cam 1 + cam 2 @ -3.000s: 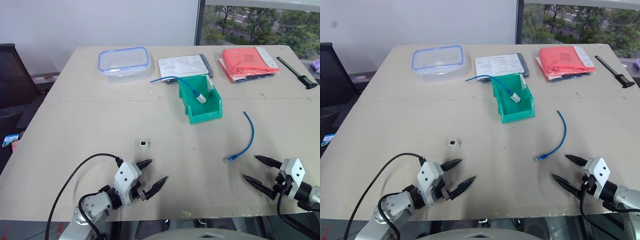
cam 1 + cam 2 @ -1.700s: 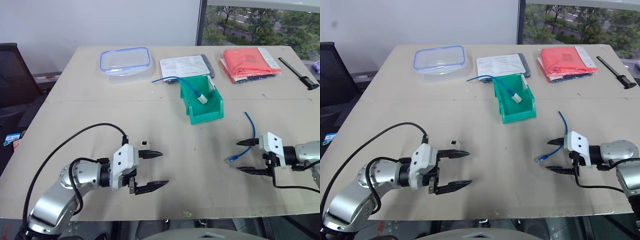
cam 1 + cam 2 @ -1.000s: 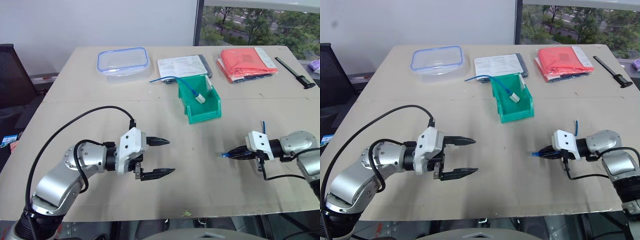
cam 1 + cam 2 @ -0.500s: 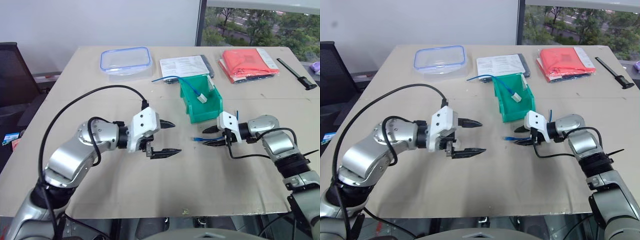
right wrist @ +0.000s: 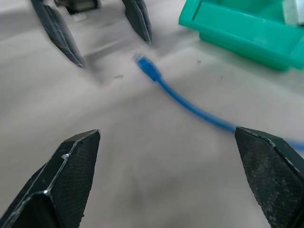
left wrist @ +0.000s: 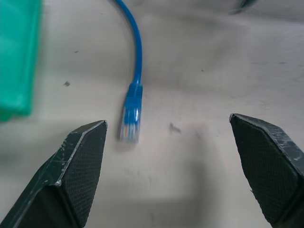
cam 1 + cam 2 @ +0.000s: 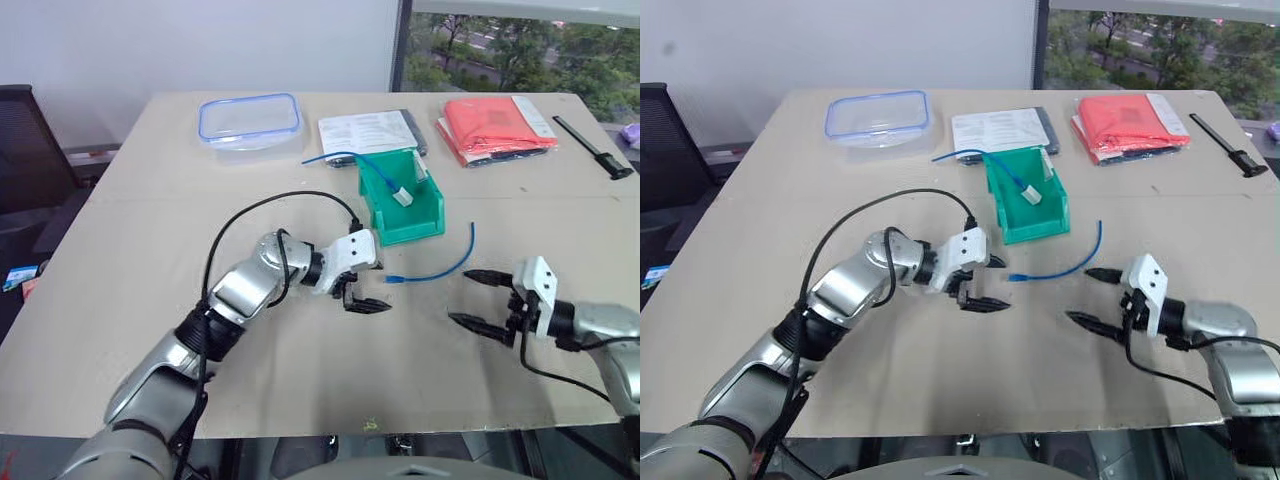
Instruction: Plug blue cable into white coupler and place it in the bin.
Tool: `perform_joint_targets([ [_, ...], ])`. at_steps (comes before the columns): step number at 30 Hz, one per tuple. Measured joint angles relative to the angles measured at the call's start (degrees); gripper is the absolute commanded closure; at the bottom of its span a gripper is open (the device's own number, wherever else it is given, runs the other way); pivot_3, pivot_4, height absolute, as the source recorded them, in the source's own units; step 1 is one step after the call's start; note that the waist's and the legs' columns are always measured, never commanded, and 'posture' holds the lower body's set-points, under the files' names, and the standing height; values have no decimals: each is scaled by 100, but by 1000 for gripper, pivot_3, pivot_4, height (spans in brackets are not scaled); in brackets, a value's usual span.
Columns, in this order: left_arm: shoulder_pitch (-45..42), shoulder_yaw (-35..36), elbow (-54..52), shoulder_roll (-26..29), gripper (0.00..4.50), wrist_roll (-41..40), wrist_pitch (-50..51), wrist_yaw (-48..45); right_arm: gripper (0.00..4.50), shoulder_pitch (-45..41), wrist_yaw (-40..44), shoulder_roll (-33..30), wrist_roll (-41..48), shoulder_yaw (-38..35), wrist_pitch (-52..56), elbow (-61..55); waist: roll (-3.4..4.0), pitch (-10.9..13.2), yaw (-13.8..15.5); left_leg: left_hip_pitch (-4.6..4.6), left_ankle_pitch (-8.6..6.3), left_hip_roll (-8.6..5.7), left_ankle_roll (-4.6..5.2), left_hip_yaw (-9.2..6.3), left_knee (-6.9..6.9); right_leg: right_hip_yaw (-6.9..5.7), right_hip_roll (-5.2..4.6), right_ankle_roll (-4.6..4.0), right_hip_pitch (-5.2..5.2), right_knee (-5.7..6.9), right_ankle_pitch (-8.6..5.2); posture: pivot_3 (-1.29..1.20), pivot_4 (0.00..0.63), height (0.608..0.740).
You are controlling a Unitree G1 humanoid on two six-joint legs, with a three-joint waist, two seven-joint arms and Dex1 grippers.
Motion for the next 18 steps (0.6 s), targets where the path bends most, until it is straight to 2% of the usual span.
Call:
perform_joint_targets([
  [4, -122, -50, 438, -166, 244, 244, -322, -170, 66, 410, -18, 8, 365, -394, -142, -386, 0, -1, 17, 3, 1, 19, 1, -5, 6, 1, 4, -5, 1, 8, 1, 0, 150, 736],
  [15, -395, 4, 1240, -631, 244, 479, -788, -491, 66, 530, -197, 164, 718, -430, -331, -656, -4, -6, 145, -4, 2, -5, 5, -13, 14, 0, -16, -23, 7, 2, -9, 0, 150, 736],
  [18, -478, 11, 1431, -715, 1046, 581, -890, -507, 0, 533, -213, 163, 719, -430, -339, -656, -7, -8, 164, -4, 2, -5, 5, -20, 19, -1, -18, -25, 13, 3, -10, 0, 150, 736],
])
